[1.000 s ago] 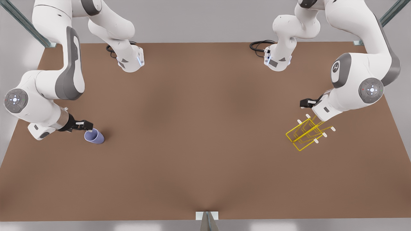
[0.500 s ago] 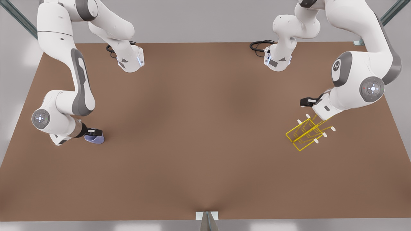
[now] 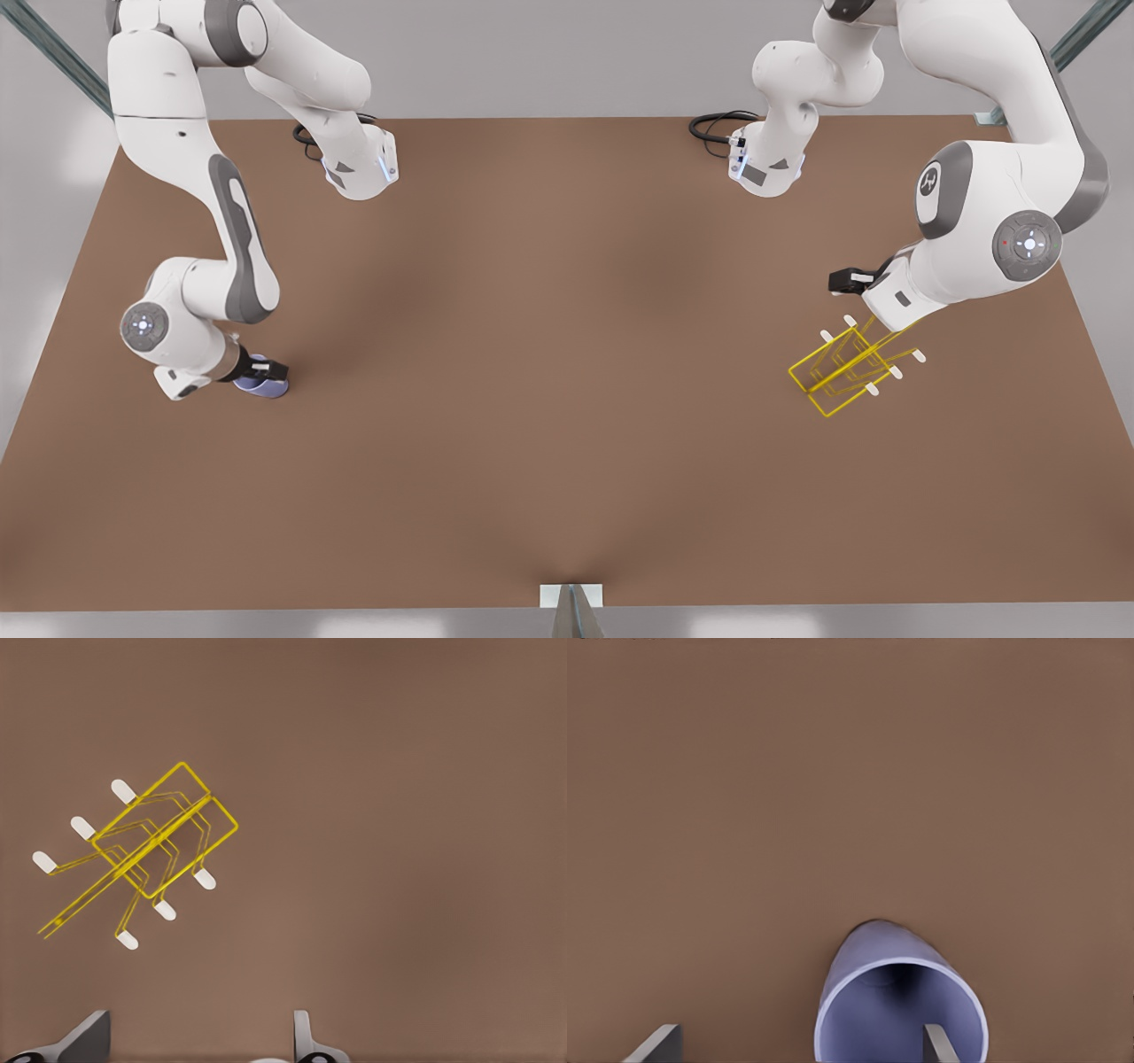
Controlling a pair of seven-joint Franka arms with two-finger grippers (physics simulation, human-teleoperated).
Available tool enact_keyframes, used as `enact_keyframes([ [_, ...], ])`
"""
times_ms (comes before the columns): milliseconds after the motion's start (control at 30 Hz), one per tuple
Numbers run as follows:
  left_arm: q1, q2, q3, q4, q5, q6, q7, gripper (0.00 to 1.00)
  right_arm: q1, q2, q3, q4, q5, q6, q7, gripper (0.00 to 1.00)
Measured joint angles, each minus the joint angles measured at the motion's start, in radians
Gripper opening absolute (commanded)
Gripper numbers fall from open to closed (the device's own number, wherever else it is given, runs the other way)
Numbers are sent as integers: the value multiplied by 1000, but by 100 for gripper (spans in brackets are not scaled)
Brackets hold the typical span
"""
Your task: Place the cup on the cup holder
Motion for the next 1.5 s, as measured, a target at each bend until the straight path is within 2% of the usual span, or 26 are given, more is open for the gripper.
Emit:
enact_keyframes([
  [433,0,9,-2,-5,3,-12,0,100,-1,64,-6,8,-29,30,0,100],
  [467,0,9,-2,-5,3,-14,0,100,-1,73,-12,9,-29,31,0,90],
  [500,-1,8,-2,-4,2,-16,0,100,0,81,-17,12,-29,32,0,84],
  [533,-1,7,-2,-3,2,-17,0,100,1,91,-20,20,-29,32,-1,60],
  [567,-2,6,-2,-3,2,-19,0,100,1,101,-21,28,-28,32,-2,44],
  [600,-2,5,-2,-3,2,-21,0,100,1,106,-22,33,-29,33,-4,33],
  [667,-2,6,-2,-2,1,-24,1,100,3,110,-23,38,-19,33,-16,21],
  [1033,-1,7,-3,-1,0,-31,1,100,13,68,-13,45,-66,19,-10,21],
  [1167,-3,9,-19,0,-1,-32,-2,100,16,18,103,63,-22,-23,18,21],
  [1300,-3,9,-22,0,-1,-36,-4,100,18,28,269,133,202,-67,65,21],
  [1433,-2,9,-23,-1,4,-39,-5,100,31,141,500,285,363,-64,172,21],
  [1500,-2,10,-23,-1,5,-40,-6,100,102,227,549,384,399,-37,242,21],
])
